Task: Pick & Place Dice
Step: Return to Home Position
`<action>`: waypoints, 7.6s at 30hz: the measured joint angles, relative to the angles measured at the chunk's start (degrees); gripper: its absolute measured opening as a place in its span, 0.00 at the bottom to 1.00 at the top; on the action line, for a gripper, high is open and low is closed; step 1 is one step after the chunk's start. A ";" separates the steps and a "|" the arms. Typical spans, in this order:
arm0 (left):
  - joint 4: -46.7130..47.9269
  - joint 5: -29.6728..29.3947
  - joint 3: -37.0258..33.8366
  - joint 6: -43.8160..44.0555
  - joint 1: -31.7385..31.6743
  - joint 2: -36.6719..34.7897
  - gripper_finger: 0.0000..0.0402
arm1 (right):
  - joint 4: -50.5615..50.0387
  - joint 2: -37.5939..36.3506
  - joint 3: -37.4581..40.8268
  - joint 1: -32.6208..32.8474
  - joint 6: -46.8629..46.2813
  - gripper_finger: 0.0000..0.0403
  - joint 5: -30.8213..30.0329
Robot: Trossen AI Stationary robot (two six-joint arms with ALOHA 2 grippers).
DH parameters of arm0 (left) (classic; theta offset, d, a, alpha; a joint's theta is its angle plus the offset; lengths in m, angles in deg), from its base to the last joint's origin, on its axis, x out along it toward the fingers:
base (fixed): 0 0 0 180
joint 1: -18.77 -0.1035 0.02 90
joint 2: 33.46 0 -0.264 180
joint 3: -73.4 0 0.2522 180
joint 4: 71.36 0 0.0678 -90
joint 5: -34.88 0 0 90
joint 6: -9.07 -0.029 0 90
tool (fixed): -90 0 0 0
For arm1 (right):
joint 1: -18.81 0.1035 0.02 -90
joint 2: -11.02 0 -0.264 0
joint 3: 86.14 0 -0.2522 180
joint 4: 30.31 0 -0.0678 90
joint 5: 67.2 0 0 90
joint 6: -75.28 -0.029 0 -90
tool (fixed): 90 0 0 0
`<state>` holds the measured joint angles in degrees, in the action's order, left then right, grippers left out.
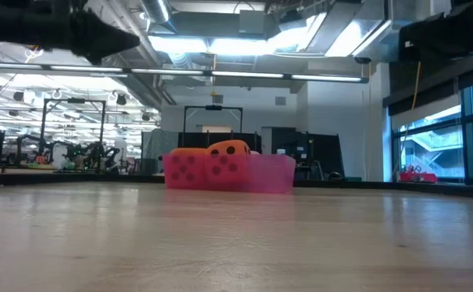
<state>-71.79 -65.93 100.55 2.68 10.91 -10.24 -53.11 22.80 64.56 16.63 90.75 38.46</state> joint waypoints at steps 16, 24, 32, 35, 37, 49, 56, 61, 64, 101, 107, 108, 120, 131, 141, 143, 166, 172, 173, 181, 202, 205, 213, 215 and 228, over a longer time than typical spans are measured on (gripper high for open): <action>-5.98 0.92 -5.35 -0.39 -0.11 -4.04 0.08 | -0.37 -6.52 5.97 0.02 -1.82 0.07 -0.22; -5.48 2.70 -5.58 -1.08 -0.11 -4.04 0.08 | 1.91 -9.35 9.98 0.02 -2.92 0.07 -0.20; -15.22 5.97 -11.11 -2.70 -0.11 -4.04 0.08 | 4.25 -10.35 12.07 0.01 -3.02 0.07 -0.01; -18.44 5.97 -12.40 -2.79 -0.10 -4.00 0.08 | 4.45 -10.36 12.08 0.00 -3.02 0.07 0.24; -17.34 6.07 -12.39 -2.41 -0.11 -4.06 0.08 | 4.48 -10.36 12.10 0.00 -3.02 0.07 0.24; -12.26 6.06 -12.52 1.10 -0.10 -4.06 0.08 | 4.35 -10.33 12.10 0.01 -2.82 0.07 0.26; -11.06 6.04 -12.59 1.24 -0.11 -4.06 0.08 | 4.35 -10.31 12.10 0.02 -2.80 0.07 0.26; -11.06 5.99 -12.62 1.21 -0.10 -4.06 0.08 | 4.35 -10.31 12.10 0.01 -2.80 0.07 0.26; -11.06 5.95 -12.63 1.14 -0.11 -4.06 0.08 | 4.35 -10.31 12.10 0.01 -2.79 0.07 0.26; -11.06 5.95 -12.70 1.13 -0.10 -4.06 0.08 | 4.35 -10.31 12.10 0.00 -2.67 0.07 0.26; -11.06 5.95 -12.70 1.13 -0.11 -4.06 0.08 | 4.33 -10.31 12.10 0.02 -2.69 0.07 0.26; -11.06 5.95 -12.70 1.13 -0.10 -4.06 0.08 | 4.34 -10.31 12.10 0.00 -2.69 0.07 0.26; -11.06 5.95 -12.70 1.13 -0.11 -4.06 0.08 | 4.34 -10.31 12.07 0.00 -2.78 0.07 0.26; -11.06 5.96 -12.70 1.14 -0.11 -4.06 0.08 | 4.33 -10.31 12.07 0.02 -2.78 0.07 0.26; -11.06 5.95 -12.70 1.14 -0.11 -4.05 0.08 | 4.33 -10.31 12.07 0.00 -2.76 0.07 0.26; -11.06 5.95 -12.70 1.13 -0.09 -4.06 0.08 | 4.35 -10.31 12.07 0.00 -2.76 0.07 0.26; -11.06 5.95 -12.72 1.13 -0.09 -4.04 0.08 | 4.34 -10.31 12.07 0.01 -2.72 0.07 0.26; -11.06 5.97 -12.72 1.13 -0.09 -4.04 0.08 | 4.35 -10.31 12.07 0.00 -2.71 0.07 0.26; -11.06 5.95 -12.70 1.13 -0.11 -4.04 0.08 | 4.35 -10.31 12.07 0.02 -2.73 0.07 0.26; -11.05 5.97 -12.70 1.13 -0.09 -4.06 0.08 | 4.35 -10.31 12.07 0.00 -2.73 0.07 0.26; -11.06 5.95 -12.72 1.13 -0.09 -4.04 0.08 | 4.33 -10.30 12.07 0.01 -2.73 0.07 0.26; -11.06 5.95 -12.71 1.13 -0.11 -4.04 0.08 | 4.35 -10.29 12.07 0.02 -2.73 0.07 0.26; -11.06 5.97 -12.72 1.13 -0.10 -4.06 0.08 | 4.34 -10.29 12.07 0.02 -2.73 0.07 0.26; -11.06 5.97 -12.72 1.15 -0.09 -4.06 0.08 | 4.34 -10.30 12.07 0.00 -2.73 0.07 0.26; -11.06 5.96 -12.71 1.13 -0.09 -4.04 0.08 | 4.34 -10.29 12.06 0.02 -2.73 0.07 0.26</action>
<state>-82.85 -59.98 87.84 3.81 10.82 -14.28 -48.77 12.51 76.62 16.65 88.01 38.72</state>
